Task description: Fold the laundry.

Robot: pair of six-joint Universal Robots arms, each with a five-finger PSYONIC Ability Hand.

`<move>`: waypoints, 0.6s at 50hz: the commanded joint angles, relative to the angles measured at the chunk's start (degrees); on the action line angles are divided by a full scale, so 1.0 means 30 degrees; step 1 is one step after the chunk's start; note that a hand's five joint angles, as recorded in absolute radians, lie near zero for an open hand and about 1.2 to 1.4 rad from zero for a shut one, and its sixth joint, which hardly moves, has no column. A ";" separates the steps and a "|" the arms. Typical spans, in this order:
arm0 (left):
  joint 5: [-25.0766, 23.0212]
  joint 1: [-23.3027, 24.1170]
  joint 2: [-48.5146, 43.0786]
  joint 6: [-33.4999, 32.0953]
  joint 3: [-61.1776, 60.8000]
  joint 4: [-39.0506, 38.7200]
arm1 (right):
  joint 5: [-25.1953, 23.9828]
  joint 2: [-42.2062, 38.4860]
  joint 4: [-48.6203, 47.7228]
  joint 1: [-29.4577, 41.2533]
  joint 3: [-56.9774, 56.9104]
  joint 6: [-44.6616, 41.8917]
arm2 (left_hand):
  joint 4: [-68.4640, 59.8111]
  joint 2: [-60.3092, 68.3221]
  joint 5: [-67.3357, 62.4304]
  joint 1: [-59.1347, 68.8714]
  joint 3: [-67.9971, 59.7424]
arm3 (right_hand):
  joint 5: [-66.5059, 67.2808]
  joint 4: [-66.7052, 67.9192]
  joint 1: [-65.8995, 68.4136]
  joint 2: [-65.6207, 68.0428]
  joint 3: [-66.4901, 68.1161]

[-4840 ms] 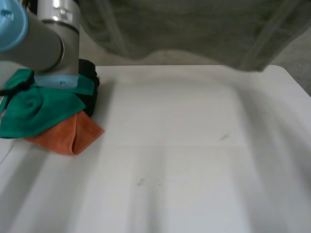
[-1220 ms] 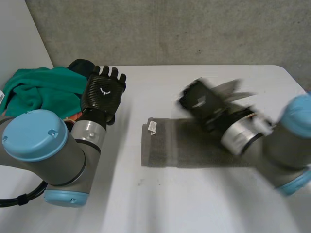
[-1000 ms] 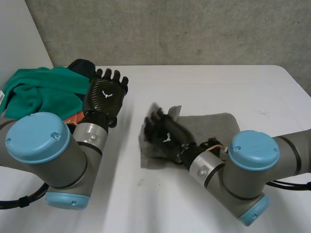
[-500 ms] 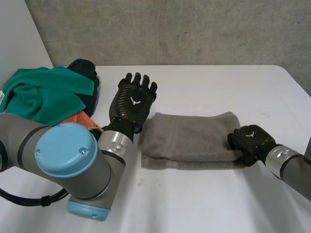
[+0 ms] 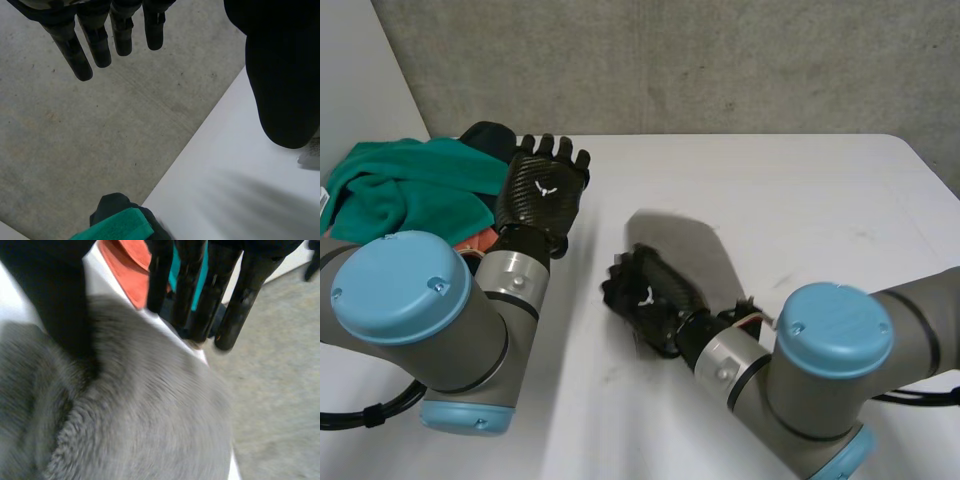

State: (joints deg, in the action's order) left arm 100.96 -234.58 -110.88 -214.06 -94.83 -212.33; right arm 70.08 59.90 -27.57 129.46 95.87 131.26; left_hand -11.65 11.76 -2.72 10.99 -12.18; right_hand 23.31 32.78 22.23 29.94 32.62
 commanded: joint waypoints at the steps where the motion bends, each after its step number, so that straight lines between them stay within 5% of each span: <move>1: -0.0051 0.0263 -0.0247 0.0921 0.0728 0.0053 | 0.1598 0.1673 0.0312 -0.1657 -0.0255 0.7638 | 0.0309 -0.0346 0.0667 -0.0090 0.0486 | -0.7772 -0.7594 -0.4077 -0.6646 -0.7540; 5: -0.0139 0.0994 -0.0540 0.1915 0.1841 0.0170 | 0.1984 0.3728 0.1390 -0.4879 -0.0373 1.3064 | 0.0141 -0.0177 0.0498 0.0079 0.0318 | -0.7772 -0.7594 -0.4077 -0.6646 -0.7540; 10: -0.1103 0.1990 -0.1535 0.3614 0.3481 0.1748 | 0.1048 0.3852 0.4935 -0.6384 -0.1572 1.6040 | 0.0141 -0.0177 0.0498 0.0079 0.0318 | -0.7772 -0.7594 -0.4077 -0.6646 -0.7540; 18: -0.2102 0.2402 -0.4229 0.6516 0.6294 0.6231 | 0.0635 0.0369 0.9654 -0.6356 -0.5174 1.4142 | -0.0028 -0.0009 0.0330 0.0247 0.0149 | -0.7772 -0.7594 -0.4077 -0.6646 -0.7540; 30: -0.1135 0.2373 -0.8010 0.5846 0.8757 1.0658 | 0.1308 -0.3940 1.1855 -0.5799 -0.8225 1.2177 | -0.0252 0.0215 0.0106 0.0472 -0.0075 | -0.7772 -0.7594 -0.4077 -0.6646 -0.7540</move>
State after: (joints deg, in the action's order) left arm 95.94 -227.34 -131.08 -194.43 -70.74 -184.35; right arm 72.72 52.76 6.60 110.76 73.92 170.08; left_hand -11.65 11.76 -2.72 10.99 -12.18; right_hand 3.62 13.47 11.35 12.64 12.23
